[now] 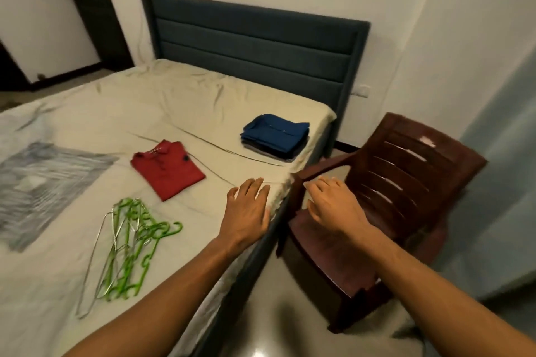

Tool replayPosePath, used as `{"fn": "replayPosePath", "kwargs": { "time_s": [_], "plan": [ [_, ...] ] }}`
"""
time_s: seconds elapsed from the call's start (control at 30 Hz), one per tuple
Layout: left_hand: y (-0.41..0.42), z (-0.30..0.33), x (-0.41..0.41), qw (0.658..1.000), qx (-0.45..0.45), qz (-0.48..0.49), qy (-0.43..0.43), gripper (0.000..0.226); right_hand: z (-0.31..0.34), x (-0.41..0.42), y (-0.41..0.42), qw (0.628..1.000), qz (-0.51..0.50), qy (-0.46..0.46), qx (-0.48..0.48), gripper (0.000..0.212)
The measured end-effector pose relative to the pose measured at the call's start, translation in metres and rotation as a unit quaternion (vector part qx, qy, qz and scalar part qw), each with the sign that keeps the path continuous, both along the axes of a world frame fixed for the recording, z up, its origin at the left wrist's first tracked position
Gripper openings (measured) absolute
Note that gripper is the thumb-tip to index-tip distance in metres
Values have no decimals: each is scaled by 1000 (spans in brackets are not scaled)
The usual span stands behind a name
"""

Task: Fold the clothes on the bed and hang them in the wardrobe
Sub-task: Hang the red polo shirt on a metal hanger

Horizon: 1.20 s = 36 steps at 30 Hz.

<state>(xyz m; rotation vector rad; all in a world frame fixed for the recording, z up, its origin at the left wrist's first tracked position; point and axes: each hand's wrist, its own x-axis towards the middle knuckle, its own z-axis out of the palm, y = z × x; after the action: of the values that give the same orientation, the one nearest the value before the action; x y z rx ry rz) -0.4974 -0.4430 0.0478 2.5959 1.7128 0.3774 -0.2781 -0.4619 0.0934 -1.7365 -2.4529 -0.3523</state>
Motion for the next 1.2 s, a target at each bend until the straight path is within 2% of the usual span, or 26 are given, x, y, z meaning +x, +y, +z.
{"fn": "replayPosePath", "kwargs": {
  "time_s": [0.13, 0.33, 0.53, 0.87, 1.07, 1.2],
  "plan": [
    [38, -32, -55, 996, -49, 79, 12, 62, -33, -50, 64, 997, 49, 20, -59, 32],
    [73, -81, -115, 978, -83, 189, 3, 48, -77, -107, 144, 986, 122, 2, -118, 32],
    [93, -134, -155, 943, -139, 302, -12, 44, -118, -164, 222, 966, 203, -21, -161, 34],
    [75, -199, -233, 867, -191, 460, -34, 39, -184, -289, 279, 909, 332, -50, -245, 35],
    [71, -250, -303, 814, -230, 525, -95, 32, -234, -373, 283, 891, 323, -55, -313, 37],
    [84, -277, -350, 786, -235, 558, -124, 42, -278, -411, 282, 879, 288, -79, -371, 40]
  ]
}}
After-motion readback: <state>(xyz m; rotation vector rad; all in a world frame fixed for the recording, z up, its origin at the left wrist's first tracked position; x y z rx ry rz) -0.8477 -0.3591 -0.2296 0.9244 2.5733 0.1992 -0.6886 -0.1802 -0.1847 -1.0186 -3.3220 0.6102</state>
